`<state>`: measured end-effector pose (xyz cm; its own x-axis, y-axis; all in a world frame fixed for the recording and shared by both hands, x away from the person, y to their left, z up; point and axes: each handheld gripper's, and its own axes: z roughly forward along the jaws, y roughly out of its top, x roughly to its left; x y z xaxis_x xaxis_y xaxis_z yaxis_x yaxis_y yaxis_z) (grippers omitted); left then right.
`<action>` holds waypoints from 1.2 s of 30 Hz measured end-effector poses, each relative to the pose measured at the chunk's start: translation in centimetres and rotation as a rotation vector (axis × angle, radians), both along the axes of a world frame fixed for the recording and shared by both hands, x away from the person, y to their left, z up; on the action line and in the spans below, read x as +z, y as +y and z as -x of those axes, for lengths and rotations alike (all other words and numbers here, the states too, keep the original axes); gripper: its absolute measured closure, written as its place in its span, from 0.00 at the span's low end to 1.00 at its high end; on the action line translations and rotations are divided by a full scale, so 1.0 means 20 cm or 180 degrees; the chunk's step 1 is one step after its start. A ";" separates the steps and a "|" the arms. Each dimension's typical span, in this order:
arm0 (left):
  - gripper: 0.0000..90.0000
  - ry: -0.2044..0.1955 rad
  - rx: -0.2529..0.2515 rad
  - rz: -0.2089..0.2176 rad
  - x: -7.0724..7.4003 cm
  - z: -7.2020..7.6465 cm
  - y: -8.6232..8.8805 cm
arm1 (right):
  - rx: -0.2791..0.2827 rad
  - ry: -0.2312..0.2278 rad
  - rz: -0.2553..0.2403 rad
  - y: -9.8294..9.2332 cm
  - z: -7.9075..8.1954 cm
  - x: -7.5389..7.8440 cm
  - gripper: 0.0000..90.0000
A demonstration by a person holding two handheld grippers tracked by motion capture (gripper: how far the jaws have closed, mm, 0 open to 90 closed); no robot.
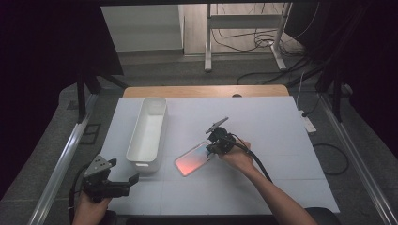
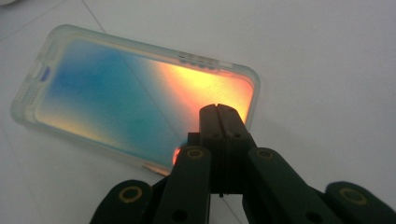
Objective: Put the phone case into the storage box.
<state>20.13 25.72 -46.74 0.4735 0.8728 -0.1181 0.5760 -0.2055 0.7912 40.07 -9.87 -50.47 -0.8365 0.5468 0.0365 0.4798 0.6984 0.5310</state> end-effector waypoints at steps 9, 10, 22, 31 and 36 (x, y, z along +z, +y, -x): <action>0.00 0.0005 0.0001 0.0000 0.00 0.00 0.00 | -0.0066 -0.0032 -0.0034 0.04 -0.05 -0.04 1.00; 0.00 0.0005 0.0001 0.0000 0.00 0.00 0.00 | -0.0066 -0.0032 -0.0034 0.04 -0.05 -0.04 1.00; 0.00 0.0005 0.0002 0.0006 0.00 0.00 0.00 | -0.0090 -0.0077 -0.0082 0.09 -0.11 -0.05 1.00; 0.00 0.0006 0.0006 0.0008 0.00 0.00 0.00 | -0.0094 -0.0069 -0.0159 0.14 -0.14 -0.06 1.00; 0.00 0.0005 0.0003 0.0005 0.00 0.00 0.00 | -0.0035 -0.0096 -0.0113 0.19 -0.14 -0.06 1.00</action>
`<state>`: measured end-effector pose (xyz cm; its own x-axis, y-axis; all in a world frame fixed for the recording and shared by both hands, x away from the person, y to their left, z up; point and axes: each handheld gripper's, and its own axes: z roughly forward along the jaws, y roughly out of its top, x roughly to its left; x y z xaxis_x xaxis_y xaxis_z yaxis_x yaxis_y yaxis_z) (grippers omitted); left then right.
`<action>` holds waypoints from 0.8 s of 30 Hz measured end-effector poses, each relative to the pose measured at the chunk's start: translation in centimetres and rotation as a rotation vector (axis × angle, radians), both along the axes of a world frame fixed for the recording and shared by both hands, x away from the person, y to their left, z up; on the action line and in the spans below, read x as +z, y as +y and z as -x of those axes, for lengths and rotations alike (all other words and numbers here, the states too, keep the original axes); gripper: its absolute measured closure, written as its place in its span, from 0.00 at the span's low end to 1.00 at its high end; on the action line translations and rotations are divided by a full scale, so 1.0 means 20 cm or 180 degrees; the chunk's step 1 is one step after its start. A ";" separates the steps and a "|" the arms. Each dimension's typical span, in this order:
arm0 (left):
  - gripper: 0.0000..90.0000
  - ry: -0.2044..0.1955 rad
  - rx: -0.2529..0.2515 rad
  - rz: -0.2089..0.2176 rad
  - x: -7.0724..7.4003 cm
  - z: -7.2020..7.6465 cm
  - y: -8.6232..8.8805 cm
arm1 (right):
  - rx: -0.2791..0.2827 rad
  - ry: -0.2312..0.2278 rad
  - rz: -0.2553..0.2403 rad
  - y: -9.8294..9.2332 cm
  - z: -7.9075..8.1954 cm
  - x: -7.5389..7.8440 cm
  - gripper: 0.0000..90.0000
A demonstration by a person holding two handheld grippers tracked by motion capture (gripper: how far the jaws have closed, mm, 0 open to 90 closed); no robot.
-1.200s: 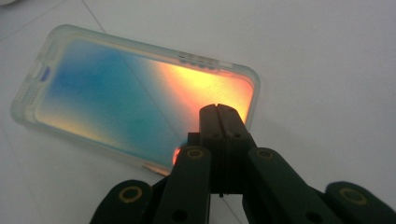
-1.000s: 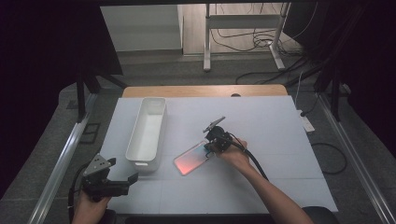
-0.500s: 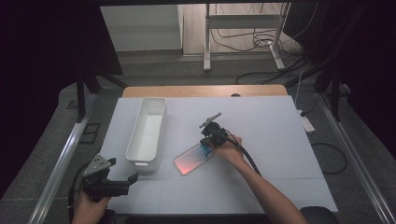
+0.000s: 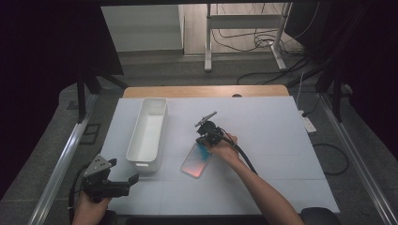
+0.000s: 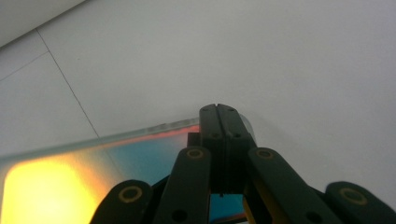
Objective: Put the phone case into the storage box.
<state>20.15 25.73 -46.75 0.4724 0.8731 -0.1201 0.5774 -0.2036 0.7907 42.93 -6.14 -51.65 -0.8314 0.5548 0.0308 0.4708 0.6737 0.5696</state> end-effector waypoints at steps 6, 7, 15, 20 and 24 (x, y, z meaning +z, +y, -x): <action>0.00 -0.0008 0.0006 0.0004 0.00 0.00 0.00 | 0.0064 0.0022 0.0035 0.00 0.03 0.03 1.00; 0.00 -0.0009 0.0006 0.0003 0.00 0.00 0.00 | 0.0074 0.0036 0.0025 -0.01 0.04 0.03 1.00; 0.00 -0.0009 0.0009 -0.0012 0.00 0.00 0.00 | 0.0281 0.0036 0.0031 -0.06 0.17 0.08 1.00; 0.00 -0.0003 0.0010 -0.0014 0.00 0.00 0.00 | 0.0428 0.0066 0.0020 -0.08 0.25 0.09 1.00; 0.00 -0.0008 0.0011 -0.0019 0.00 0.00 0.00 | 0.0483 0.0091 0.0013 -0.09 0.32 0.09 1.00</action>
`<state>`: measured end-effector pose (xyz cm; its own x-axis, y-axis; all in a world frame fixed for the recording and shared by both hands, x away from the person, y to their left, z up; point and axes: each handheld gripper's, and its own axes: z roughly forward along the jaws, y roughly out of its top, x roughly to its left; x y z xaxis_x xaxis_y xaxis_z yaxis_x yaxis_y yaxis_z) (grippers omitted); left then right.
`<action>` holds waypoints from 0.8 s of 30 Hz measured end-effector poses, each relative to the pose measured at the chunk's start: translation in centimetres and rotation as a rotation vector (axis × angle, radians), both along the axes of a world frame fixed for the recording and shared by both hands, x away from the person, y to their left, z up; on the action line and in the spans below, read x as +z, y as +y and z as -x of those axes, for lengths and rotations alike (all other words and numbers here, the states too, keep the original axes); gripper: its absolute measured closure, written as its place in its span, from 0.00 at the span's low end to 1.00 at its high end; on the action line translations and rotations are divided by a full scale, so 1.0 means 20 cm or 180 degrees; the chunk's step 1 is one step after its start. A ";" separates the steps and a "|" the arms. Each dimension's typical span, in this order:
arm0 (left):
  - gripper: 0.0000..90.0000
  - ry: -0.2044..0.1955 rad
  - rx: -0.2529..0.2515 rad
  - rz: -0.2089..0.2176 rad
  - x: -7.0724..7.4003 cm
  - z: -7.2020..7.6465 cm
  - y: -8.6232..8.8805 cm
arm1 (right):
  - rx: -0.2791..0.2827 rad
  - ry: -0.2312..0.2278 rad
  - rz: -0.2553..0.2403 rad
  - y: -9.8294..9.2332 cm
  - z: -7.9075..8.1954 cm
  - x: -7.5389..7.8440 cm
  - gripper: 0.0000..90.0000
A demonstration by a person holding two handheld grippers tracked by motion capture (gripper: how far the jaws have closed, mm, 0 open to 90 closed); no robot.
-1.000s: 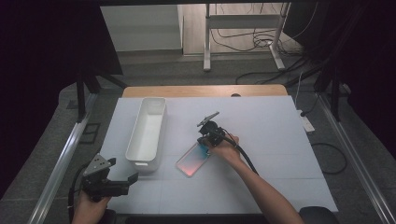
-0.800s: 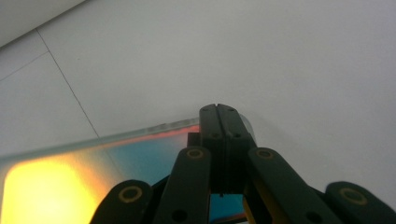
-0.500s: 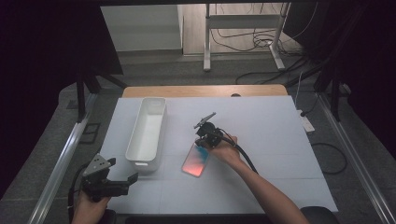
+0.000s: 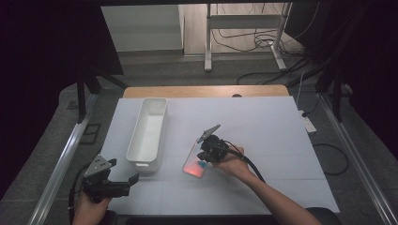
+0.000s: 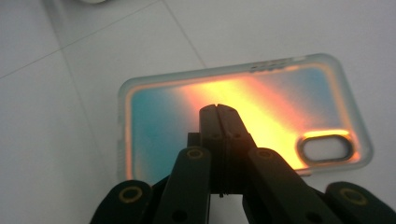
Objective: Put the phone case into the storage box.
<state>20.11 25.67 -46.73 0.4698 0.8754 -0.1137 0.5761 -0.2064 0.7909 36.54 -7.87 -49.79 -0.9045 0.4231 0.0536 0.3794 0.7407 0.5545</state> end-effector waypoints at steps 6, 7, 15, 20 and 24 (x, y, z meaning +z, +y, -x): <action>0.00 -0.0016 -0.0006 0.0001 0.00 0.00 0.00 | 0.0029 0.0099 0.0053 -0.01 0.05 -0.04 1.00; 0.00 -0.0010 -0.0010 0.0008 0.00 0.00 0.00 | 0.0028 0.0120 0.0057 -0.01 0.05 -0.05 1.00; 0.00 -0.0011 -0.0013 0.0007 0.00 0.00 0.00 | 0.0072 0.0137 0.0121 -0.02 0.08 -0.07 1.00; 0.00 -0.0014 -0.0013 0.0002 0.00 0.00 0.00 | 0.0054 0.0141 0.0183 -0.06 0.07 -0.06 1.00; 0.00 -0.0012 -0.0012 0.0009 0.00 0.00 0.00 | 0.0016 0.0152 0.0201 -0.09 0.06 -0.06 1.00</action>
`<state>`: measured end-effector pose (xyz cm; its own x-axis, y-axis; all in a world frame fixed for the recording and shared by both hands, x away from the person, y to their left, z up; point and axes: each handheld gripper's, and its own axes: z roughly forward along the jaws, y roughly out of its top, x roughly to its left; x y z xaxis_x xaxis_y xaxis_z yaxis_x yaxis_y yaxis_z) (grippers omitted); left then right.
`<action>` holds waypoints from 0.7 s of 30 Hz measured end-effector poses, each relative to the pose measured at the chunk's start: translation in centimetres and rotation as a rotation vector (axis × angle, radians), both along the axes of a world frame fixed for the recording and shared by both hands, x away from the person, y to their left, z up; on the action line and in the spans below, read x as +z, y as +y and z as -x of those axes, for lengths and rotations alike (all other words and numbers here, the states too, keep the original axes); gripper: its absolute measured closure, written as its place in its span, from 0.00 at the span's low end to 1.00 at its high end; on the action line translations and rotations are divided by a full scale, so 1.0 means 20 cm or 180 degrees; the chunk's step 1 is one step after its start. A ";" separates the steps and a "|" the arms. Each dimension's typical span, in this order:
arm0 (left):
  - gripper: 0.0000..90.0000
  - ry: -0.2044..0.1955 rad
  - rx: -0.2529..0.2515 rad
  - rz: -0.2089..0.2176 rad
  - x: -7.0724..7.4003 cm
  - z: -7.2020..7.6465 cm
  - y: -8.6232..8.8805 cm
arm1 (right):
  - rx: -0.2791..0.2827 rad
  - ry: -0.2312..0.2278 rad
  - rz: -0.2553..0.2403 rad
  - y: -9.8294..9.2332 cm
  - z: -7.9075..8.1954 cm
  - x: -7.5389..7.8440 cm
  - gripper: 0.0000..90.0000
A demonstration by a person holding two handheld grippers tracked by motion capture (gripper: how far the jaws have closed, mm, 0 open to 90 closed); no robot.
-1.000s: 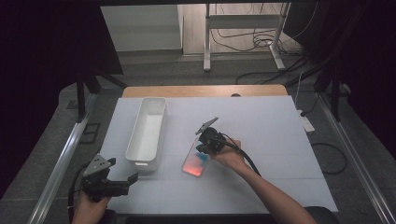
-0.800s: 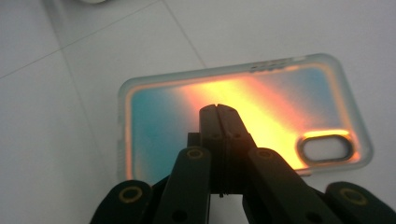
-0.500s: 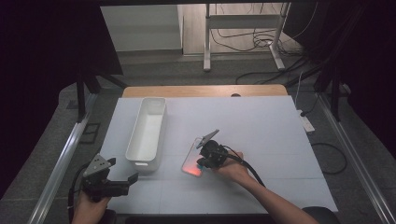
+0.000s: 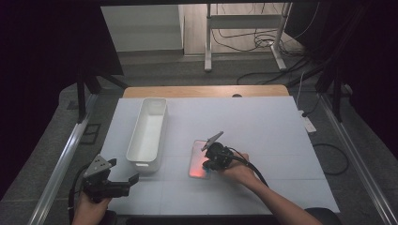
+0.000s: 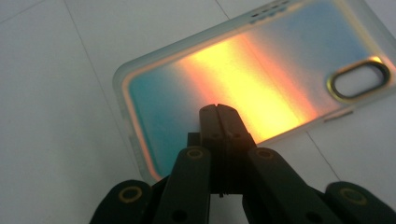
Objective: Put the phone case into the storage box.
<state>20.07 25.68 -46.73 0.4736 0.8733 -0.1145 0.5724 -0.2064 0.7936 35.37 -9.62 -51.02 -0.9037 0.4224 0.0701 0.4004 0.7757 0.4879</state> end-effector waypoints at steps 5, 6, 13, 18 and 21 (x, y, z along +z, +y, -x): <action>0.00 0.0003 0.0002 -0.0007 0.00 0.00 0.00 | -0.0070 0.0017 0.0010 -0.05 -0.01 0.01 1.00; 0.00 0.0000 0.0002 -0.0008 0.00 0.00 0.00 | -0.0089 0.0020 0.0017 -0.07 -0.02 0.01 1.00; 0.00 0.0005 0.0006 -0.0007 0.00 0.00 0.00 | -0.0187 -0.0007 0.0053 -0.14 -0.05 0.01 1.00; 0.00 0.0010 0.0005 -0.0006 0.00 0.00 0.00 | -0.0244 -0.0054 0.0103 -0.18 -0.07 0.02 1.00; 0.00 0.0006 0.0008 -0.0009 0.00 0.00 0.00 | -0.0268 -0.0093 0.0133 -0.21 -0.08 0.02 1.00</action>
